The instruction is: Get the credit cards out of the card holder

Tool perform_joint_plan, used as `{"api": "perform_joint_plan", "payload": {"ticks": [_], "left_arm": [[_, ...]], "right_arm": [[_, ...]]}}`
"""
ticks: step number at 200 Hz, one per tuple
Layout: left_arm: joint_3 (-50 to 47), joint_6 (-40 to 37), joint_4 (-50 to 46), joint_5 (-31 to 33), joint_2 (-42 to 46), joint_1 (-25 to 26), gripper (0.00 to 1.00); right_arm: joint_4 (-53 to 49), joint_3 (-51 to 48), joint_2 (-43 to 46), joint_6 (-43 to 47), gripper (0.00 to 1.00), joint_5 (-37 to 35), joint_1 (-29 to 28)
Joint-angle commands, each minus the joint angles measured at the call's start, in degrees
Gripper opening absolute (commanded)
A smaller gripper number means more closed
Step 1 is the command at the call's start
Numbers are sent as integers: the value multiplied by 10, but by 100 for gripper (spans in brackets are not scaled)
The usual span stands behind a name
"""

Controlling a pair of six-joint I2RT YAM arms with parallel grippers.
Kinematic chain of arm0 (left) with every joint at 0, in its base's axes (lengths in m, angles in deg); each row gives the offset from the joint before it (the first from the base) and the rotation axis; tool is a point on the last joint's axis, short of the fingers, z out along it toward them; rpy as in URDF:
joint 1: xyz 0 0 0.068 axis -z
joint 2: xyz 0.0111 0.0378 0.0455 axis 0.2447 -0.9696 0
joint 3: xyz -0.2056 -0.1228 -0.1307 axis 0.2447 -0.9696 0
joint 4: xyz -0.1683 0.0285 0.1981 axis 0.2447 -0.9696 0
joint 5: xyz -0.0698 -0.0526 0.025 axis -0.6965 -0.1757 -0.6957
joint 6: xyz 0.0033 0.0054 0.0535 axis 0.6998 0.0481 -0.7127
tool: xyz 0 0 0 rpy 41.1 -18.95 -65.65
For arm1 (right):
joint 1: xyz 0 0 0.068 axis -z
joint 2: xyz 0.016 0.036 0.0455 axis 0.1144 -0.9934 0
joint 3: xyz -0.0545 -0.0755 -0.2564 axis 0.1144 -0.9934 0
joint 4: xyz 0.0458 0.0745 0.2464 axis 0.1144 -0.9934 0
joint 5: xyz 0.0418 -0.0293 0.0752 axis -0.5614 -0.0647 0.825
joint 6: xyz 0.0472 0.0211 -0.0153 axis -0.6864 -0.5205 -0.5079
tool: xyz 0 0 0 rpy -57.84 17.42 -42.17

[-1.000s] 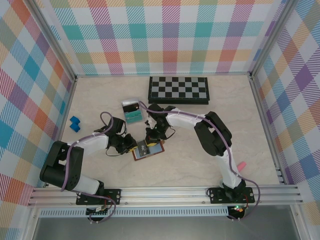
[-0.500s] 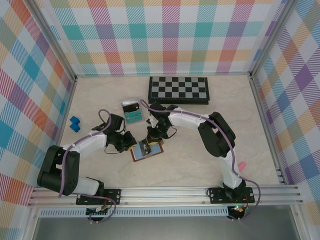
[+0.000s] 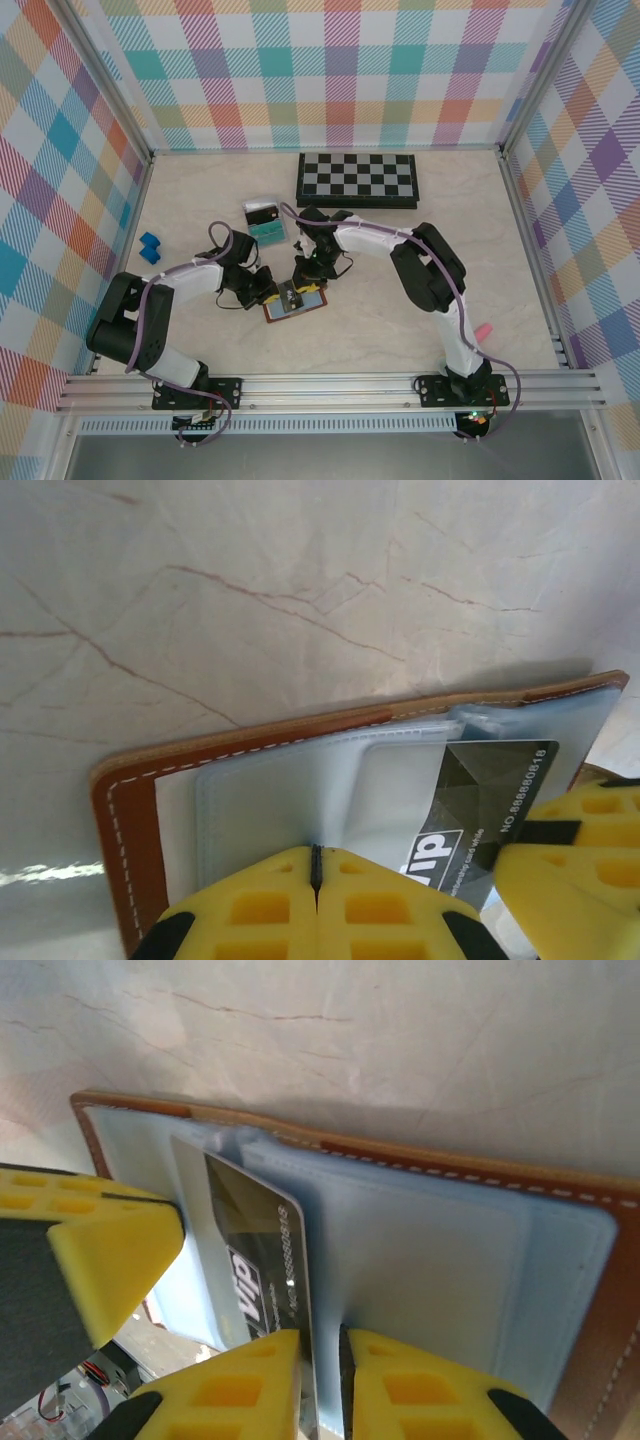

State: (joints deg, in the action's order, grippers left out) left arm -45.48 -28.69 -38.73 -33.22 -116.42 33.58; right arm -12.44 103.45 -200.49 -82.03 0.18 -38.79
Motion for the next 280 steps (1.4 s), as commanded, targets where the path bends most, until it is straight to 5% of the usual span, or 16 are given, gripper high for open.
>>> {"api": "perform_joint_plan", "payload": {"ticks": [1,101,176,223,280], "left_arm": [[-12,-8,-14,26,-13,4,0],[-29,-6,-2,34,-20,4,0],[-11,1,-33,42,16,-2,2],[6,16,-20,-6,87,-13,29],[1,48,70,-103,165,-34,49]], "right_arm": [[-32,29,-18,10,24,7,2],[7,26,-25,14,22,96,2],[13,-33,54,9,1,-8,9],[79,-117,167,-3,0,-7,27],[186,-180,264,-45,0,89,64]]}}
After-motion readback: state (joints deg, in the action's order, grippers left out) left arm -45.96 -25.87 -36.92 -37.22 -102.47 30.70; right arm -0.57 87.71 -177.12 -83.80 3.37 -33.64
